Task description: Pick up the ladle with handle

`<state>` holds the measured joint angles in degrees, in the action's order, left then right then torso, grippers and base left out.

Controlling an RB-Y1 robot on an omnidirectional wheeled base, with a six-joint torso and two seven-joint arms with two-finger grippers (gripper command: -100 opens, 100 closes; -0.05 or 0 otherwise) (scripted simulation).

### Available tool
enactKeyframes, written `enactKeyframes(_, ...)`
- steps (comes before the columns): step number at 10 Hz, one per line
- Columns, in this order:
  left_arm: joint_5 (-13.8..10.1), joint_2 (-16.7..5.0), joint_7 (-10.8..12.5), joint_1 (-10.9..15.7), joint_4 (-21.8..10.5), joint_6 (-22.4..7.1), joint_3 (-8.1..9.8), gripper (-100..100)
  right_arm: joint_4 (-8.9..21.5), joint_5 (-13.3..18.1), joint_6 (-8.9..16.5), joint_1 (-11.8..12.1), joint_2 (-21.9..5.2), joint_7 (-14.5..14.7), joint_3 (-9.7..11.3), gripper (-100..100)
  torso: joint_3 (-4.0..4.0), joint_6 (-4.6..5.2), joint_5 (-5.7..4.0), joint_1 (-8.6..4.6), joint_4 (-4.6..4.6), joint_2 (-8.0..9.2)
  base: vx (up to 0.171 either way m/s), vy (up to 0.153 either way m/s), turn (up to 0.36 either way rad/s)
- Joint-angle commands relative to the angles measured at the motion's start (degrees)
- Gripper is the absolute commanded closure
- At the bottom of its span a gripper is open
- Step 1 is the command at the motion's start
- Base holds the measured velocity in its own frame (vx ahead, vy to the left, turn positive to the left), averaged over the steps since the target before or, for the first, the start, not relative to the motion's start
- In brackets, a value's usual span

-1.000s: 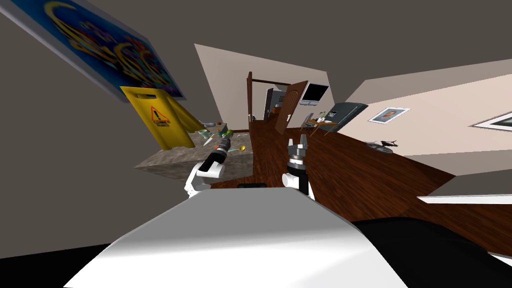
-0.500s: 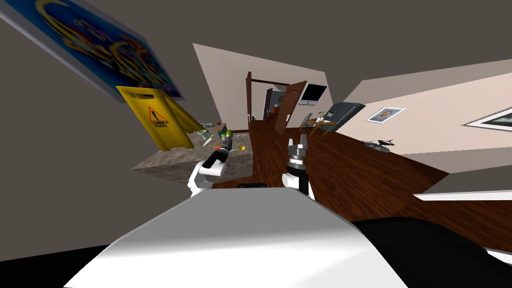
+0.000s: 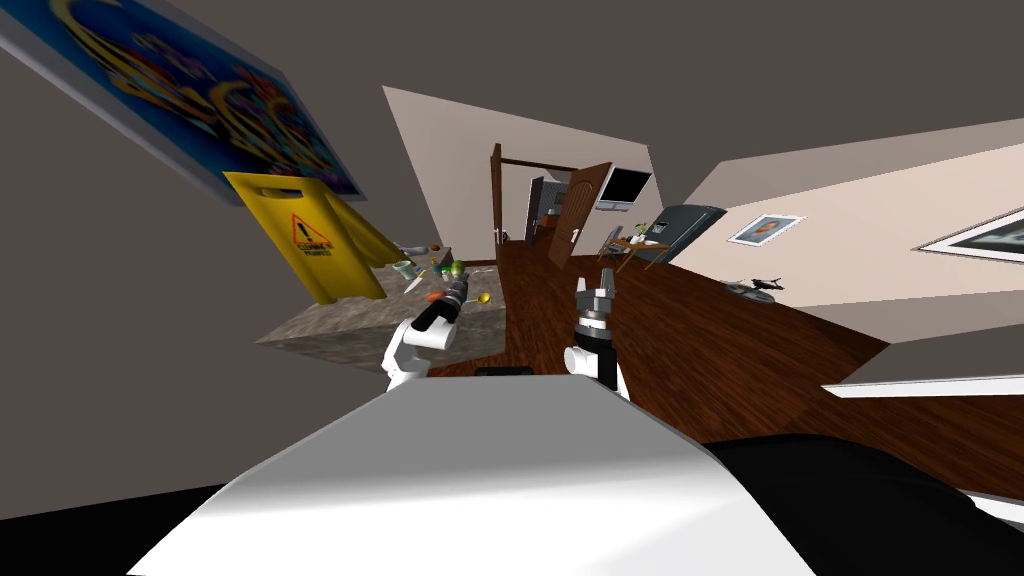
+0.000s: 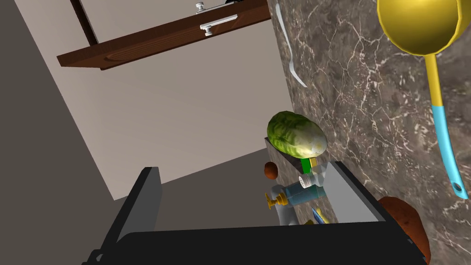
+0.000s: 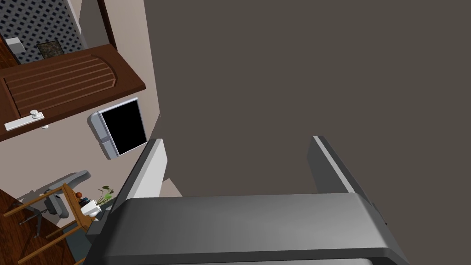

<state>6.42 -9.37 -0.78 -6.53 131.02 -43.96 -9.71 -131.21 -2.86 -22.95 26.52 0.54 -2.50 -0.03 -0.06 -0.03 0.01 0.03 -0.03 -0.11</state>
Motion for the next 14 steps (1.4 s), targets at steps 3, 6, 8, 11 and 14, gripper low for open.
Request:
enactKeyframes(3, -0.18, 0.21, 0.32, 1.01, -0.60, -5.66, -0.52, -100, 0.00, 0.00, 0.00, 0.00, 0.00, 0.00, 0.00, 0, 0.01, 0.01, 0.00, -0.01, 0.01, 0.01, 0.018, 0.006, -0.013)
enactKeyframes(6, -0.37, 0.45, 0.56, 1.93, -1.13, -9.31, -0.97, -100, 0.00, 0.00, 0.00, 0.00, 0.00, 0.00, 0.00, 0, -0.02, 0.00, 0.00, -0.01, -0.01, -0.03, 0.028, 0.006, -0.010)
enactKeyframes(8, -0.61, 0.68, 0.79, 2.77, -1.68, -12.78, -1.39, -100, 0.00, 0.00, 0.00, 0.00, 0.00, 0.00, 0.00, 0, 0.00, 0.00, -0.01, -0.03, 0.00, 0.00, 0.028, 0.002, -0.015)
enactKeyframes(11, -1.23, 1.10, 1.20, 4.23, -2.85, -17.78, -2.17, -100, 0.00, 0.00, 0.00, 0.00, 0.00, 0.00, 0.00, 0, -0.04, -0.01, 0.00, -0.01, -0.02, -0.07, 0.046, 0.006, -0.009)
enactKeyframes(14, -1.60, 1.30, 1.39, 4.84, -3.45, -22.25, -2.52, -100, 0.00, 0.00, 0.00, 0.00, 0.00, 0.00, 0.00, 0, -0.04, 0.00, 0.00, -0.01, -0.02, -0.07, 0.041, 0.004, -0.005)
